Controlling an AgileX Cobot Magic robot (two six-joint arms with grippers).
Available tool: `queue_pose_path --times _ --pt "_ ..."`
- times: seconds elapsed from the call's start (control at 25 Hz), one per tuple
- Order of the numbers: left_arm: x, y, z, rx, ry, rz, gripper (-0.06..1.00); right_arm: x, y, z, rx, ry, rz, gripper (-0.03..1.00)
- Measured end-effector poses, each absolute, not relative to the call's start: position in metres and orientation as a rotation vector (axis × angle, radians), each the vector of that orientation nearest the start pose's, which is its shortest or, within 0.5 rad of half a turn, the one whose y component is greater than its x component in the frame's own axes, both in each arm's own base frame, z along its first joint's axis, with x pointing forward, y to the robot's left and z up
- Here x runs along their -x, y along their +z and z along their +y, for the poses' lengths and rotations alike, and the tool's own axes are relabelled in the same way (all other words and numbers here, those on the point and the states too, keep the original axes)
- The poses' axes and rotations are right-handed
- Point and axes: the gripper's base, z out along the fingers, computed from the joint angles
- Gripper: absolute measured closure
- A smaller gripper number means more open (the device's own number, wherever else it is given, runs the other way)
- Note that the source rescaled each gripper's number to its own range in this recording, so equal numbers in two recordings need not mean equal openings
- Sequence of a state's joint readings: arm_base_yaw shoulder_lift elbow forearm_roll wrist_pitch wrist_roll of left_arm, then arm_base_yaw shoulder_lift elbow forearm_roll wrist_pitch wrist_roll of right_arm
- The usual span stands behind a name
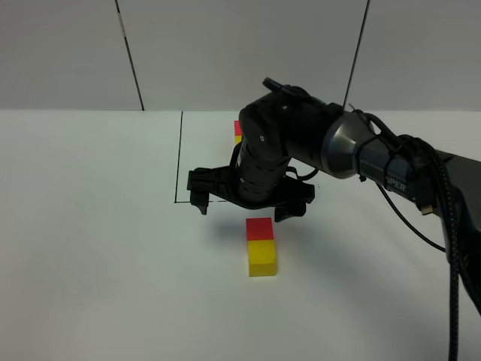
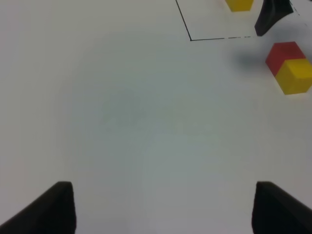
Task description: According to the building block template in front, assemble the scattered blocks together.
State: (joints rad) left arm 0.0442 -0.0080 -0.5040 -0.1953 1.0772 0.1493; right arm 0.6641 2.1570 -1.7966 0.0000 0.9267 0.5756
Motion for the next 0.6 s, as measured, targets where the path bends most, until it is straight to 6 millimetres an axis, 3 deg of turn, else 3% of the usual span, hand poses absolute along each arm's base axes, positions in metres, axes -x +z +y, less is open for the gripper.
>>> queue_pose_path --times 0.12,0.24,0.44,0.52,0.6 --pt "0.007 0.278 -0.016 -0.119 -0.112 2.032 0.38 -0.374 0.228 0.276 0.097 0.326 2.786 -0.03" --pt "0.007 0.278 -0.016 -0.119 -0.112 2.032 0.38 -0.390 0.241 0.243 0.004 0.292 2.773 -0.03" --pt "0.007 0.278 -0.016 -0.119 -0.112 2.032 0.38 -0.412 0.255 0.153 -0.199 0.154 2.721 -0.03" --pt "0.007 0.278 -0.016 -0.119 -0.112 2.032 0.38 -0.410 0.262 0.115 -0.286 0.106 2.694 -0.02" --pt "0.007 0.278 -0.016 -0.119 -0.112 2.032 0.38 -0.396 0.271 0.078 -0.364 0.062 2.662 -0.01"
